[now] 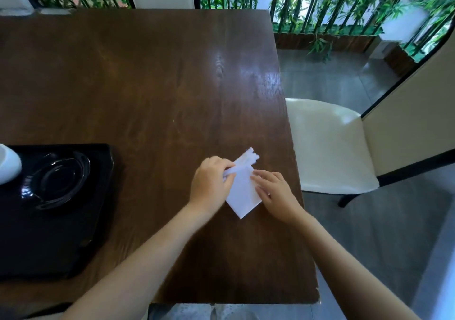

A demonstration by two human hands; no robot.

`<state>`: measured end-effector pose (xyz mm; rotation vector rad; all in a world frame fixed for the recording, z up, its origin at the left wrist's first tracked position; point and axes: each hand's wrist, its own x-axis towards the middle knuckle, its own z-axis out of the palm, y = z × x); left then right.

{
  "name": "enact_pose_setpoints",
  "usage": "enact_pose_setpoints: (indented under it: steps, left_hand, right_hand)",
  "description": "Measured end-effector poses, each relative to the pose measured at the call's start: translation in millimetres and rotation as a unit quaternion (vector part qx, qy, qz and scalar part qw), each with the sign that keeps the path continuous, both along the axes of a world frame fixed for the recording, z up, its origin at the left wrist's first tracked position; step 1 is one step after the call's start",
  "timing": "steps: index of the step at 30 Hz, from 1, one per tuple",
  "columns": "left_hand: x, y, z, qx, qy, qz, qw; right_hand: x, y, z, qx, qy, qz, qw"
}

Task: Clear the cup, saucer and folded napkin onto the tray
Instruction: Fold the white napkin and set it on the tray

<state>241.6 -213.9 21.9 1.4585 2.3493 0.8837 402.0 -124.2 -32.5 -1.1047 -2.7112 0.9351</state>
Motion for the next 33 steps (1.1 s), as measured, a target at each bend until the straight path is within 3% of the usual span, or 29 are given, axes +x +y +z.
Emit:
enact_pose_setpoints:
  steps: [7, 10, 14, 17, 20, 23, 26, 28, 31, 33]
  left_hand:
    - [56.2, -27.1, -40.0, 0.000, 0.095, -0.029, 0.995]
    - [65.2, -29.9, -55.3, -0.013, 0.090, -0.030, 0.995]
    - [67.8, -35.0, -66.7, -0.016, 0.103, -0.046, 0.993]
    - [66.5, -36.5, -67.1, 0.032, 0.035, 0.007, 0.999]
    - [58.8, -34.6, -61.3, 0.057, -0.083, 0.190, 0.977]
    - [42.4, -22.9, -51.2, -0.023, -0.278, 0.345, 0.896]
    - [36.0, -7.0, -45.3, -0.057, -0.441, 0.364, 0.818]
    - [36.8, -0.9, -45.0, -0.054, -0.496, 0.366, 0.785]
    - [47.0, 4.7, -44.1, -0.055, -0.485, 0.351, 0.799]
    - [60.8, 8.0, -40.6, -0.051, -0.401, 0.329, 0.854]
  right_hand:
    - [9.1, 44.1, 7.3, -0.219, 0.075, -0.082, 0.969]
    - [1.6, 42.7, 8.5, -0.178, 0.064, -0.072, 0.979]
    - [-7.6, 27.7, 1.3, -0.017, 0.010, -0.006, 1.000]
    - [-8.2, 15.6, -12.5, 0.079, -0.062, 0.018, 0.995]
    - [-7.6, 8.2, -24.0, 0.127, -0.094, 0.012, 0.987]
    - [-9.8, 2.7, -29.5, 0.146, -0.093, -0.005, 0.985]
    - [-8.5, 0.5, -32.6, 0.158, -0.090, -0.019, 0.983]
    - [-7.3, -0.6, -33.0, 0.170, -0.087, -0.020, 0.981]
    - [-7.1, -0.9, -33.8, 0.174, -0.090, -0.019, 0.980]
    - [-6.8, -1.5, -34.0, 0.166, -0.095, -0.020, 0.981]
